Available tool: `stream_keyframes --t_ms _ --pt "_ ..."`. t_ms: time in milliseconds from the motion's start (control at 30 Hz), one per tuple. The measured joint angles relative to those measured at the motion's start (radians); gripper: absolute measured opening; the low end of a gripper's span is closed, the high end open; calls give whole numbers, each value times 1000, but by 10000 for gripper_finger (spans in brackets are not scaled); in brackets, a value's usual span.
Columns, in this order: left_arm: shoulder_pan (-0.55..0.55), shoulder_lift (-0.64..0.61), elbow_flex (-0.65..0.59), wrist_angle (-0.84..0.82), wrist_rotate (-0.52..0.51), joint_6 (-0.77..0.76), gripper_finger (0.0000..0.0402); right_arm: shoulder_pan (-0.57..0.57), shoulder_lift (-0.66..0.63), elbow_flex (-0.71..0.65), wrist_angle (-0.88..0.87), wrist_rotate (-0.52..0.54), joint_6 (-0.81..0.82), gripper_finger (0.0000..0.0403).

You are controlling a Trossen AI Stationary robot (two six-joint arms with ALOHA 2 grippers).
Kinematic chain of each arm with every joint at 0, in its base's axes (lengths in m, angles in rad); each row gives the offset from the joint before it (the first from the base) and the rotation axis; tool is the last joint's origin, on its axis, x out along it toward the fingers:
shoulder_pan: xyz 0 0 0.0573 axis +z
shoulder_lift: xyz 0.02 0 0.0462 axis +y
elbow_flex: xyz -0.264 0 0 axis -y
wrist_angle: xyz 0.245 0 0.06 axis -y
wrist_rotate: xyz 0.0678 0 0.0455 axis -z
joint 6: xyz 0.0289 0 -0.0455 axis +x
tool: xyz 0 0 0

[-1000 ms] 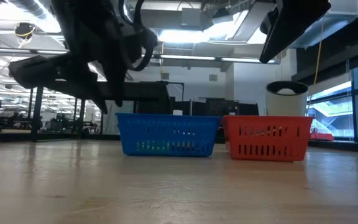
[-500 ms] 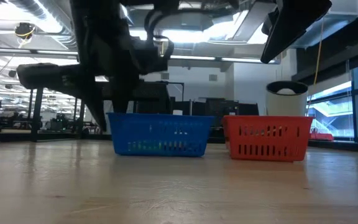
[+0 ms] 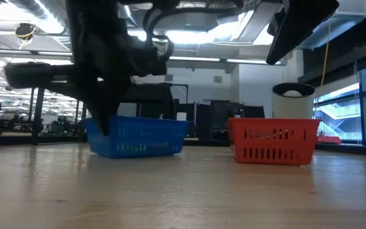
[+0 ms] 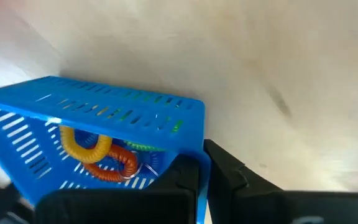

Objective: Pick & Place Office Desk Supplies
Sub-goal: Put the blue bin with wrist bands on the shelf

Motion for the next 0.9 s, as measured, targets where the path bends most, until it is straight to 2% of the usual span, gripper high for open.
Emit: stream_keyframes --t_ms 100,267,367,467,633,900 --pt "-25 -16 0 -38 58 -102 8 0 0 0 0 0 0 132" --pt "-44 -45 0 -80 192 -414 6 0 0 0 0 4 0 132" --pt "-43 -50 0 -78 237 -538 10 0 0 0 1 5 3 132" --pt "-48 -50 0 -71 247 -592 16 0 0 0 1 5 12 132" --pt "-40 -50 0 -30 200 -666 33 0 0 0 2 6 68 133" --pt "-13 -50 12 -46 186 -665 90 0 -17 0 -21 -3 61 133"
